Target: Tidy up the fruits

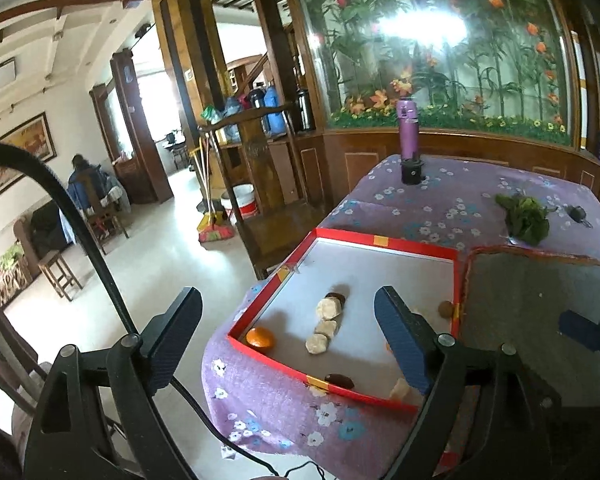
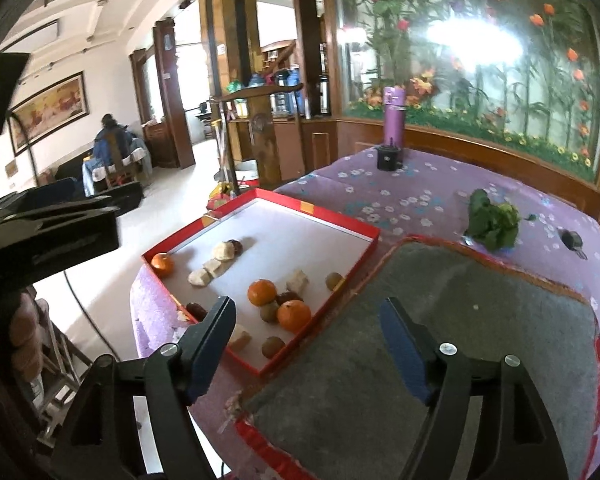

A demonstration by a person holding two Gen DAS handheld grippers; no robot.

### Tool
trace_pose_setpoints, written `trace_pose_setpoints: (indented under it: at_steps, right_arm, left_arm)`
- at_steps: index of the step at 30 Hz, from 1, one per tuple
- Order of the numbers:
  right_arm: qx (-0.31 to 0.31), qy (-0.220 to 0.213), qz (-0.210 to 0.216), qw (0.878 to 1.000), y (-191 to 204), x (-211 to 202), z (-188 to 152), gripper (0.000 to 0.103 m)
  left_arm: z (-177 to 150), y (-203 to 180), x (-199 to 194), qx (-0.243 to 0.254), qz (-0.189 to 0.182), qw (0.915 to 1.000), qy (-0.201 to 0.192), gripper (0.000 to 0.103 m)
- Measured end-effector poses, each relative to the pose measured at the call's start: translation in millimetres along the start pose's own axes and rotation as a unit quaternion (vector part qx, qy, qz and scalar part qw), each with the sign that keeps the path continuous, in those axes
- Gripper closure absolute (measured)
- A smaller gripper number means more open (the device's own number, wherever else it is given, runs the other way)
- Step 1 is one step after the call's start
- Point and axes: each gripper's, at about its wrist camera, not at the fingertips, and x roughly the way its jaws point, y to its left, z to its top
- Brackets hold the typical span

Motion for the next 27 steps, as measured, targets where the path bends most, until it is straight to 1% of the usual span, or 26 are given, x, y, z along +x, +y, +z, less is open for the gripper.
trace_pose_setpoints:
  at_steps: [3, 7, 13, 16, 22, 27]
  right_arm:
    - [0.006, 0.004, -0.004, 1.0, -4, -1, -1, 0.024]
    - [0.01, 0.005, -0.009, 1.0, -6, -3, -1, 0.024]
    - [0.004, 0.002, -0.009, 1.0, -4, -2, -1, 0.024]
    - [0.0, 0.004, -0.01, 1.0, -1, 0, -1, 0.024]
    - [-0.01, 0.01, -0.006, 1.0, 8, 6, -2, 0.024]
    - [-0.013, -0.003, -0.005, 1.0, 14, 4, 1, 0.024]
  left_arm:
    - [0, -4, -7, 0.005, -0.008, 0.9999, -0.003, 0.014]
    - [2, -5, -14, 0.008, -0.008, 0.9999, -0.007, 0.014]
    - [2, 2, -14, -0.016, -0.009, 0.9998, 0.003, 0.014]
    - [2, 6, -13, -0.025, -0.008, 0.9997, 0.002, 0.014]
    - [-1, 8, -9, -0.021, -0.008, 0.9997, 0.005, 0.014]
    - [0, 8, -7, -0.019, -0.011, 0.9998, 0.004, 0.014]
